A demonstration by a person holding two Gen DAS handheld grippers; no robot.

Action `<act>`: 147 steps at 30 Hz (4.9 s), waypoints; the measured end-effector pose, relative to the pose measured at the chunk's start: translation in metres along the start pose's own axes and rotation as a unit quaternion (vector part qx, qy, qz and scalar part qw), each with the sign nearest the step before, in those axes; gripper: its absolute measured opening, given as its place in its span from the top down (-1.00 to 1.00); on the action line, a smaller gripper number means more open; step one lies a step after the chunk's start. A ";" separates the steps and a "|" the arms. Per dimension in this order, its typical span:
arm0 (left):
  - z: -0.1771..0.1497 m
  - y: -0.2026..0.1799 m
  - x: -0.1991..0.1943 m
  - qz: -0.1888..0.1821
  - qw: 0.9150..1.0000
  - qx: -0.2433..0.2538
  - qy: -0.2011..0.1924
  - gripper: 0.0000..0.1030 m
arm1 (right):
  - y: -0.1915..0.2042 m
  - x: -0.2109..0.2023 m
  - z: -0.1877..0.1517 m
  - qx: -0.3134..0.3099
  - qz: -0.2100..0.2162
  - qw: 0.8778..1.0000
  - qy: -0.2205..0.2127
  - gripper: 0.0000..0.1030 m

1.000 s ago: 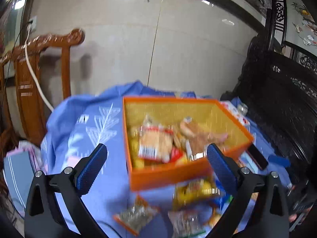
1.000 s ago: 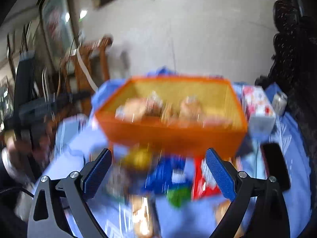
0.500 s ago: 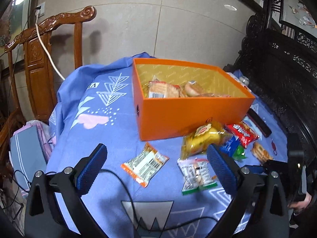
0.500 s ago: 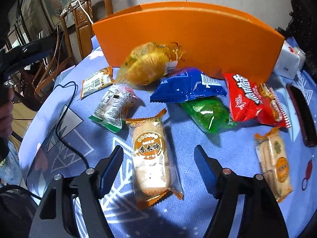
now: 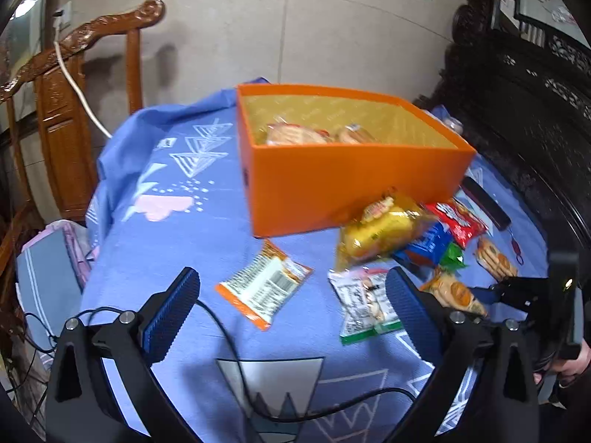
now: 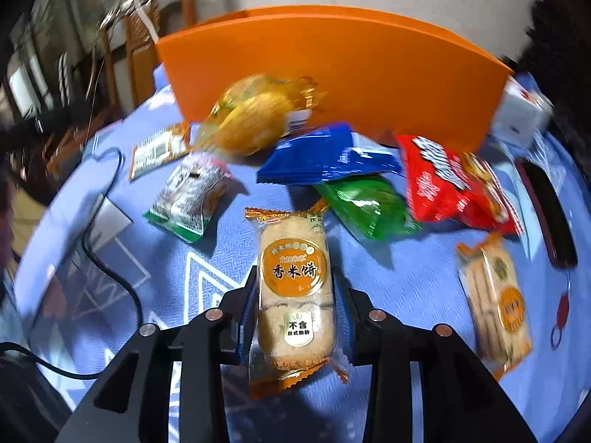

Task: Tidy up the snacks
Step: 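Grasp the rice cracker pack with the orange label using the right gripper, then grasp the clear white-and-green packet with the left gripper while the right holds the rice cracker, then carry both packs over the orange box, drop them, and move back toward the pile, then grasp the blue biscuit pack with the right gripper while the left reaches the yellow cake bag, then grasp the yellow cake bag with the left gripper while the right holds the blue pack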

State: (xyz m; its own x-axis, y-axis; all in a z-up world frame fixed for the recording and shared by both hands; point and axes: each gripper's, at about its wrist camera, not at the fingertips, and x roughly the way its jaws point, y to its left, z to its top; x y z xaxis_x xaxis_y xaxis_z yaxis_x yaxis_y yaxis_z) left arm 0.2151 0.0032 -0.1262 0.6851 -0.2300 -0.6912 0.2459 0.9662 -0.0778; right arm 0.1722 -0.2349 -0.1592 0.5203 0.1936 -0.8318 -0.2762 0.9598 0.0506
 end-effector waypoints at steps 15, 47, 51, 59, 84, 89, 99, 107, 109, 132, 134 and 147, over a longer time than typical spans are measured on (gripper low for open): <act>-0.021 -0.060 0.089 -0.026 0.994 -0.027 0.103 -0.89 | -0.020 -0.037 -0.019 0.058 -0.006 0.998 -0.033 0.28; 0.024 -0.051 -0.018 -0.052 0.998 0.013 -0.039 0.17 | -0.025 -0.090 0.023 0.072 0.013 0.990 -0.124 0.28; 0.065 -0.043 -0.030 -0.055 0.995 0.012 -0.078 0.17 | -0.033 -0.107 0.065 0.072 0.014 0.982 -0.172 0.28; 0.151 -0.040 -0.028 -0.047 0.988 0.032 -0.140 0.17 | -0.059 -0.114 0.154 0.070 0.011 0.969 -0.238 0.28; 0.057 -0.021 0.001 -0.013 0.998 0.007 -0.058 -0.92 | -0.012 -0.039 0.081 -0.057 0.015 0.994 -0.090 -0.81; 0.035 -0.020 0.004 -0.010 0.999 0.016 -0.039 -0.92 | -0.002 -0.001 0.085 -0.096 0.009 0.995 -0.040 -0.81; 0.030 -0.006 0.010 -0.005 1.000 0.001 -0.030 -0.92 | 0.008 0.058 0.098 -0.149 -0.013 0.988 0.023 -0.61; 0.030 -0.005 0.017 -0.007 1.000 -0.004 -0.022 -0.92 | 0.014 0.053 0.097 -0.146 -0.026 0.989 0.023 -0.08; 0.030 -0.008 0.018 -0.008 1.000 0.000 -0.023 -0.92 | 0.012 0.049 0.095 -0.139 -0.023 0.990 0.022 0.01; 0.010 -0.079 0.080 -0.112 0.975 0.193 0.010 -0.92 | -0.042 -0.034 0.021 0.089 0.015 0.995 -0.038 0.03; 0.011 -0.086 0.086 -0.122 0.969 0.214 0.012 -0.92 | -0.043 -0.034 0.022 0.091 0.016 0.995 -0.038 0.03; -0.016 -0.117 0.116 -0.173 0.896 0.407 0.042 -0.88 | -0.046 -0.031 0.025 0.102 0.016 0.994 -0.035 0.03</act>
State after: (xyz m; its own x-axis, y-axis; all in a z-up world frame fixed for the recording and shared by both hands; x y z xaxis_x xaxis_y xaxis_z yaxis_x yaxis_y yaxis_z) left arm 0.2546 -0.1346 -0.2087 0.4255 -0.4566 -0.7813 0.8755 0.4261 0.2277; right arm 0.1891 -0.2799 -0.1222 0.5714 0.2309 -0.7875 -0.1277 0.9729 0.1926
